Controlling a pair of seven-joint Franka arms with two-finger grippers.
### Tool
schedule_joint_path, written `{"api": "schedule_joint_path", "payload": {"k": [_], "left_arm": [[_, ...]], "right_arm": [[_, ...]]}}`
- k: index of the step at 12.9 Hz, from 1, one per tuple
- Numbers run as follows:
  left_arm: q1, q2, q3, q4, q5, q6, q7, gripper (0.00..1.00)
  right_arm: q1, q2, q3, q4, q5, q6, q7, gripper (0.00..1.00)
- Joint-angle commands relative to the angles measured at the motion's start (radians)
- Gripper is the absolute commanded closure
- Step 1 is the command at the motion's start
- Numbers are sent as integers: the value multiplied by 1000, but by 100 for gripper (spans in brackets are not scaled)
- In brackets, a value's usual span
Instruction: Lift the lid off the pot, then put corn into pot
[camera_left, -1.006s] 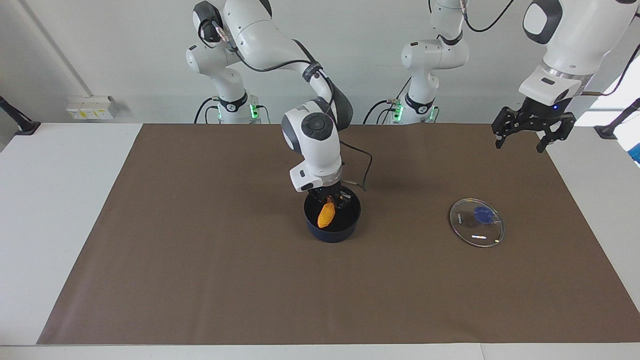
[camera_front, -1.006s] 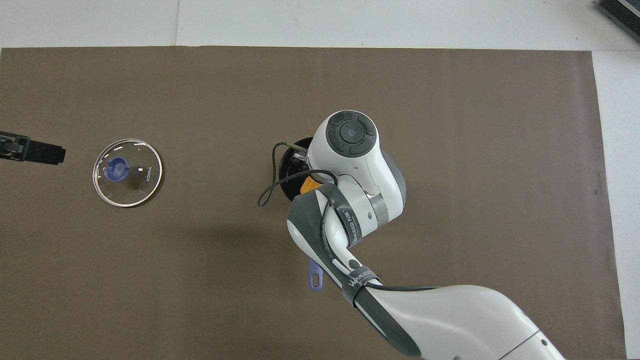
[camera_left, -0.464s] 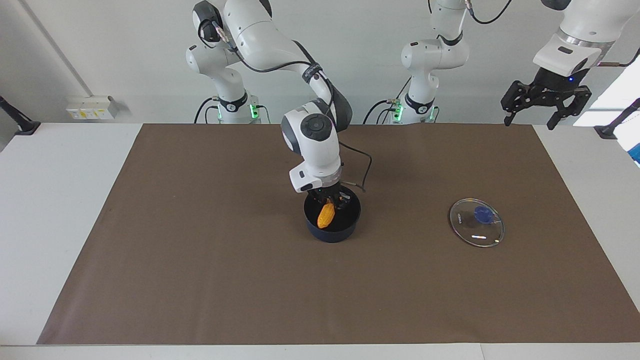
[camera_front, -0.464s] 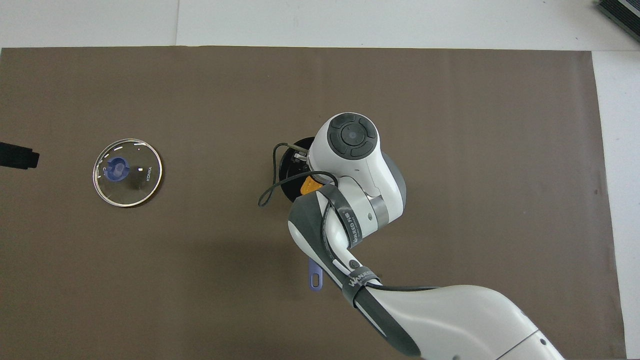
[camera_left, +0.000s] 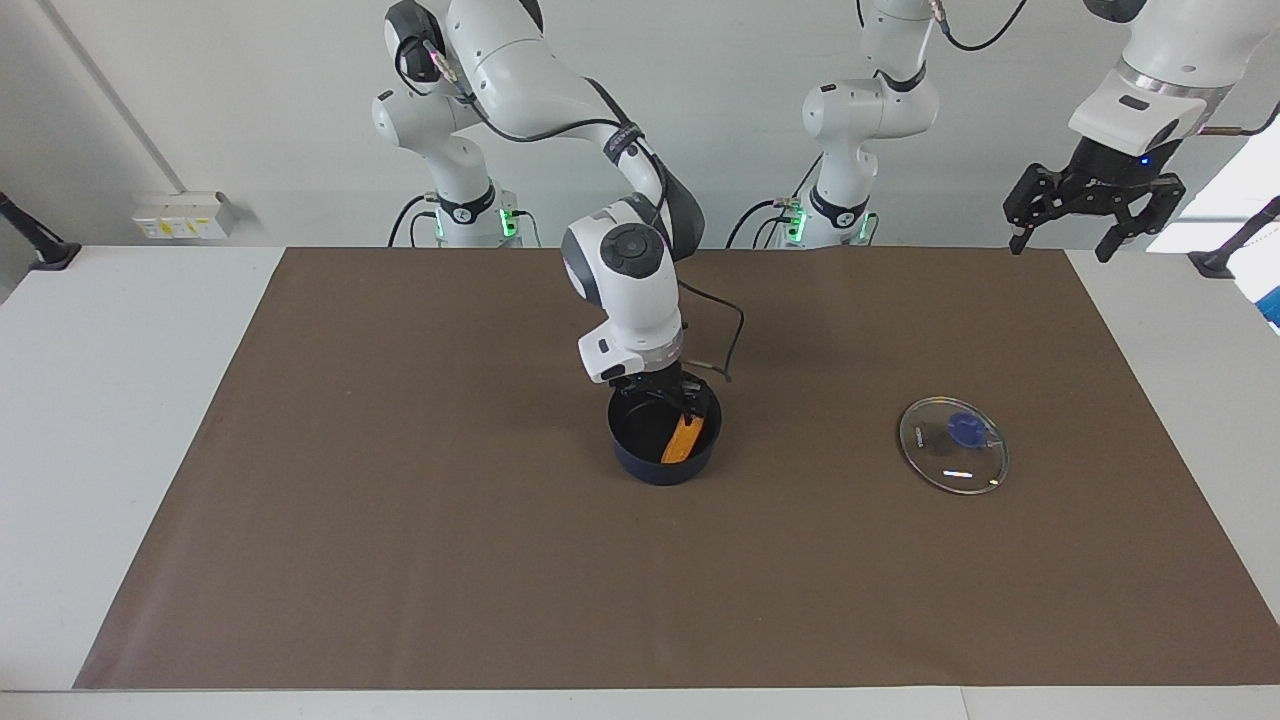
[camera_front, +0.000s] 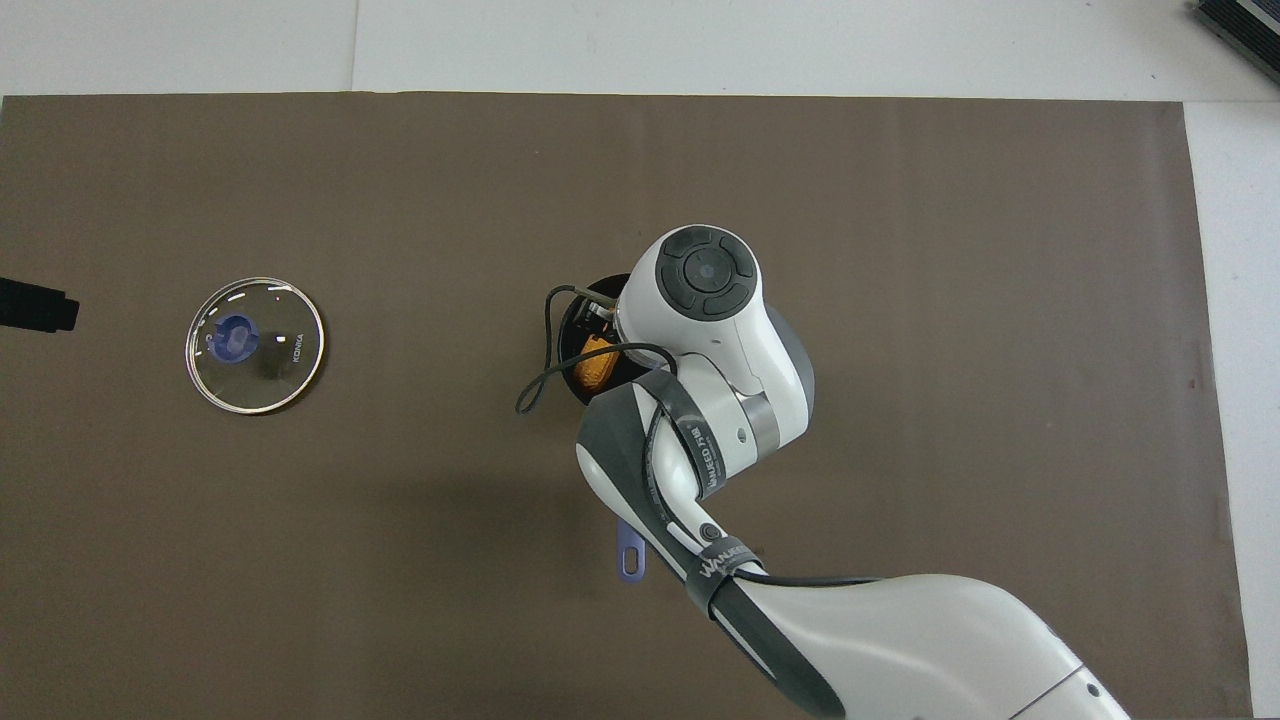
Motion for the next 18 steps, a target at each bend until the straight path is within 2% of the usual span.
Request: {"api": "schedule_joint_path", "payload": {"k": [1, 5, 9, 14, 18], "left_arm": [[-17, 11, 4, 32, 9, -25, -54, 0], [-18, 9, 3, 32, 12, -32, -64, 0], [-23, 3, -2, 27, 12, -35, -64, 0], [-24, 1, -5, 24, 11, -35, -64, 0], [-21, -3, -3, 18, 11, -44, -64, 0]], "right_arm": [[-17, -79, -4, -28, 26, -16, -31, 0], [-78, -183, -11, -29, 3, -101, -124, 0], [-155, -271, -15, -26, -100, -175, -213, 0], [-345, -412, -14, -26, -75, -394, -575, 0], [-472, -482, -15, -23, -75, -540, -787, 0]]}}
